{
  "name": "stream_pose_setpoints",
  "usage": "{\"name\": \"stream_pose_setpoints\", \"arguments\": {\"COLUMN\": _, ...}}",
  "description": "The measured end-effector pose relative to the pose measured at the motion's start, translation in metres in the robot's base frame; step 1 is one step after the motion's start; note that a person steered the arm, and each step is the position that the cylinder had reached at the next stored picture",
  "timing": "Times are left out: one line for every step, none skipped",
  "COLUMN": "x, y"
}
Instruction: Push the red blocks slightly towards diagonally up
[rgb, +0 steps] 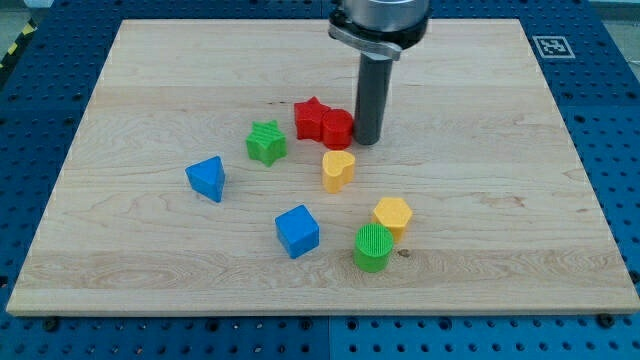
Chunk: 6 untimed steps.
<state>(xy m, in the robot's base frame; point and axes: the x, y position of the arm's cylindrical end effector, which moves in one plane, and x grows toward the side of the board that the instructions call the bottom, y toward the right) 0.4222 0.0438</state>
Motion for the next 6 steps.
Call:
{"name": "stream_pose_setpoints", "arguments": {"x": 0.021, "y": -0.001}}
{"name": "stream_pose_setpoints", "arguments": {"x": 0.024, "y": -0.008}}
{"name": "stream_pose_setpoints", "arguments": {"x": 0.008, "y": -0.027}}
{"name": "stream_pose_setpoints", "arguments": {"x": -0.022, "y": -0.048}}
{"name": "stream_pose_setpoints", "arguments": {"x": -0.034, "y": -0.071}}
{"name": "stream_pose_setpoints", "arguments": {"x": -0.023, "y": -0.074}}
